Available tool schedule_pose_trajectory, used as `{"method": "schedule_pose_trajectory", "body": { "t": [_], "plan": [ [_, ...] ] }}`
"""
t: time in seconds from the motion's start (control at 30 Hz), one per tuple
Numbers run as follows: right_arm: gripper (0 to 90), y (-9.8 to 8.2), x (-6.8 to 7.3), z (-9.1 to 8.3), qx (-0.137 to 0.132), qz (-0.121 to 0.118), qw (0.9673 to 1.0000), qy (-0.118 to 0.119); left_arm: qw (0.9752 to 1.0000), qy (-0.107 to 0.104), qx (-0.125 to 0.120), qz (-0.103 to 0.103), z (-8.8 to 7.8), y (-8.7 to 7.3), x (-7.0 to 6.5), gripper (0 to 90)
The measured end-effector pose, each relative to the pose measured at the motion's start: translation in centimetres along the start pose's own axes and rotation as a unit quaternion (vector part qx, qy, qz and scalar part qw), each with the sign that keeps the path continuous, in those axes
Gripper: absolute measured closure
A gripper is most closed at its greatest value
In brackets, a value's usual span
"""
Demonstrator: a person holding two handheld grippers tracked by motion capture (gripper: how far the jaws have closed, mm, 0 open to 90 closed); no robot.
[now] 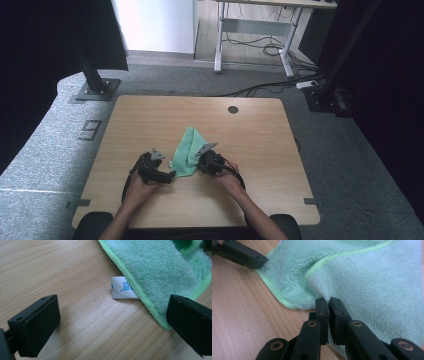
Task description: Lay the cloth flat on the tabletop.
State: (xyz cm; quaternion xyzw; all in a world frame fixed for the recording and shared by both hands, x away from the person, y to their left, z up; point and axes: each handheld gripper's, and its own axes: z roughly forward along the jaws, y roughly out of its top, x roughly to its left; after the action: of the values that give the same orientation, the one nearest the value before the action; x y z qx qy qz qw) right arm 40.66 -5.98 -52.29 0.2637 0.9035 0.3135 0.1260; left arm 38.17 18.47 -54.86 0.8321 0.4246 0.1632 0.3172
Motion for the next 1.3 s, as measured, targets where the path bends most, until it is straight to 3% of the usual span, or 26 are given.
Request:
{"method": "schedule_pose_trajectory", "body": {
  "t": [0.23,0.4,0.67,0.83,1.0,1.07,1.1,1.13,1.2,1.3],
  "plan": [
    [84.7,0.5,-1.7,-3.1,-0.035,0.018,0.9991,-0.014,1.0000,-0.002,0.003,-0.005,-0.1,-0.1,0.1,0.2],
    [84.6,1.2,-4.7,-6.3,-0.059,0.041,0.9964,-0.045,1.0000,-0.004,0.002,-0.006,-0.2,-0.2,0.2,0.2],
    [84.6,2.3,-8.8,-9.0,-0.072,0.071,0.9908,-0.089,1.0000,-0.005,0.003,-0.004,-0.3,-0.4,0.3,0.2],
    [84.1,2.1,-11.7,-8.5,-0.060,0.106,0.9870,-0.105,1.0000,-0.006,0.003,-0.005,-0.4,-0.4,0.4,0.1],
    [75.5,-0.3,-13.7,-5.3,-0.023,0.142,0.9847,-0.098,1.0000,-0.007,0.002,-0.005,-0.4,-0.5,0.4,0.1],
    [62.6,-1.4,-13.9,-4.2,-0.012,0.158,0.9824,-0.099,1.0000,-0.006,0.002,-0.005,-0.4,-0.5,0.4,0.1],
    [62.6,-1.4,-13.9,-4.2,-0.012,0.158,0.9824,-0.099,1.0000,-0.006,0.002,-0.005,-0.4,-0.5,0.4,0.1],
    [55.8,-1.7,-14.0,-4.0,-0.011,0.162,0.9815,-0.101,1.0000,-0.006,0.002,-0.005,-0.4,-0.5,0.4,0.1],
    [43.7,-2.1,-13.9,-4.4,-0.029,0.170,0.9805,-0.095,1.0000,-0.006,0.002,-0.005,-0.4,-0.5,0.4,0.1],
    [42.1,-1.5,-13.0,-5.8,-0.050,0.168,0.9808,-0.086,1.0000,-0.006,0.002,-0.005,-0.4,-0.5,0.4,0.0]
  ]
}}
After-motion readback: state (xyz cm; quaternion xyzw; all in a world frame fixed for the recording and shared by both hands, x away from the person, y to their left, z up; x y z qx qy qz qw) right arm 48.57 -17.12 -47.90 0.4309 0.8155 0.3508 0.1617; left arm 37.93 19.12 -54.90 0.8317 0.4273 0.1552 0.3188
